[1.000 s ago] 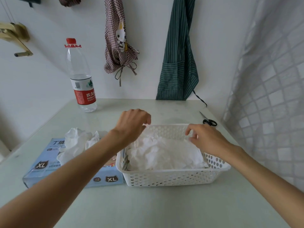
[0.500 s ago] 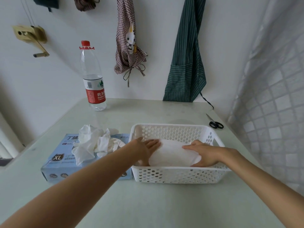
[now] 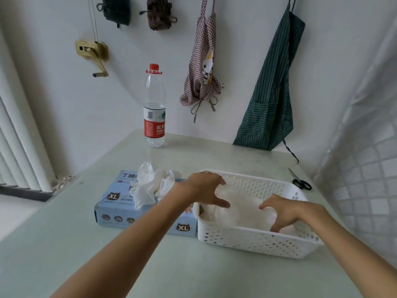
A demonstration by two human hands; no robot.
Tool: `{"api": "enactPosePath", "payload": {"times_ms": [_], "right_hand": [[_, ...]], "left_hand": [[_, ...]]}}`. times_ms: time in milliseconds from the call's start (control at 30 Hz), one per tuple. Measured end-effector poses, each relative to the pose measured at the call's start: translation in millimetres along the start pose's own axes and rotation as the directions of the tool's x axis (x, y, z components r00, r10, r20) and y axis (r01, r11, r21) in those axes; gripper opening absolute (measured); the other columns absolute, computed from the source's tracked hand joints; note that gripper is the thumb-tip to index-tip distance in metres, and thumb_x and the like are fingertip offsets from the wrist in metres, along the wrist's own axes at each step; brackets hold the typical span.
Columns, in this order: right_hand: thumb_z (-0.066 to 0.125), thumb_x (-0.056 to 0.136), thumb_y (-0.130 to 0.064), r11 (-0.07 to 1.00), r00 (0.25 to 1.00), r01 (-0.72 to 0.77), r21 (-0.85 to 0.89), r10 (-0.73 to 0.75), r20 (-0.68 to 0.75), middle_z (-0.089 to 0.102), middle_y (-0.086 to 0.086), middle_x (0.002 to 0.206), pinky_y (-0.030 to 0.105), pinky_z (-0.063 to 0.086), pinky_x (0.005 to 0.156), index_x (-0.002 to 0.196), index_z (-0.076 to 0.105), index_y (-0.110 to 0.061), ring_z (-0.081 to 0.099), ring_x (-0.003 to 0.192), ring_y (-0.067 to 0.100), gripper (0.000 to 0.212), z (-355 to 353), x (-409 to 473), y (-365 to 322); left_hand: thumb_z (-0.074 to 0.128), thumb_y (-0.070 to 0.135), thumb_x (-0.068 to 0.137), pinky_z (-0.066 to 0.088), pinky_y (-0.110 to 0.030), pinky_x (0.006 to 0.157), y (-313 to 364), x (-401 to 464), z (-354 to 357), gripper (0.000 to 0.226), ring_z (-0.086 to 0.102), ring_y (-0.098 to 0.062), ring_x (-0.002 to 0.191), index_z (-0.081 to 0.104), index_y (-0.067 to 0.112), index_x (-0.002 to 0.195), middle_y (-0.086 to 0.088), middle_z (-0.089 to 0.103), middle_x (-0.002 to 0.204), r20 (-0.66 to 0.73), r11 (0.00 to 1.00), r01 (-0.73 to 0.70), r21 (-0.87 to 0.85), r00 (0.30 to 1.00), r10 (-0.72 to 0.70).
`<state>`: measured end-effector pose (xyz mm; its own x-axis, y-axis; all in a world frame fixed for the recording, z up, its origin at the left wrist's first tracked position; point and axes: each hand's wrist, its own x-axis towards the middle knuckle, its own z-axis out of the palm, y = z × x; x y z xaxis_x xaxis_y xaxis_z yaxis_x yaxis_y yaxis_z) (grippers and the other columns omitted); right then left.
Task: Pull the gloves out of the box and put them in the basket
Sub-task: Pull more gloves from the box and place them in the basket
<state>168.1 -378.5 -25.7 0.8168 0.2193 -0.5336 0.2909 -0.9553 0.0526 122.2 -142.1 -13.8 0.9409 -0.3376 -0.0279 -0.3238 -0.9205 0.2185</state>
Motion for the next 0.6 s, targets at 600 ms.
{"api": "enactPosePath", "payload": {"times_ms": [600], "right_hand": [[0.058, 0.092, -0.033, 0.86, 0.649, 0.49, 0.145, -0.249, -0.718, 0.061, -0.009, 0.112, 0.023, 0.037, 0.084, 0.115, 0.066, -0.032, 0.048, 0.11, 0.013, 0.024, -1.8, -2.5, -223.1]], "left_hand": [[0.062, 0.035, 0.088, 0.05, -0.03, 0.083, -140.4, -107.2, -35.3, 0.023, 0.063, -0.01, 0.076, 0.072, 0.018, 0.099, 0.005, 0.068, 0.082, -0.024, 0.761, 0.448, -0.47, 0.855, -0.518]]}}
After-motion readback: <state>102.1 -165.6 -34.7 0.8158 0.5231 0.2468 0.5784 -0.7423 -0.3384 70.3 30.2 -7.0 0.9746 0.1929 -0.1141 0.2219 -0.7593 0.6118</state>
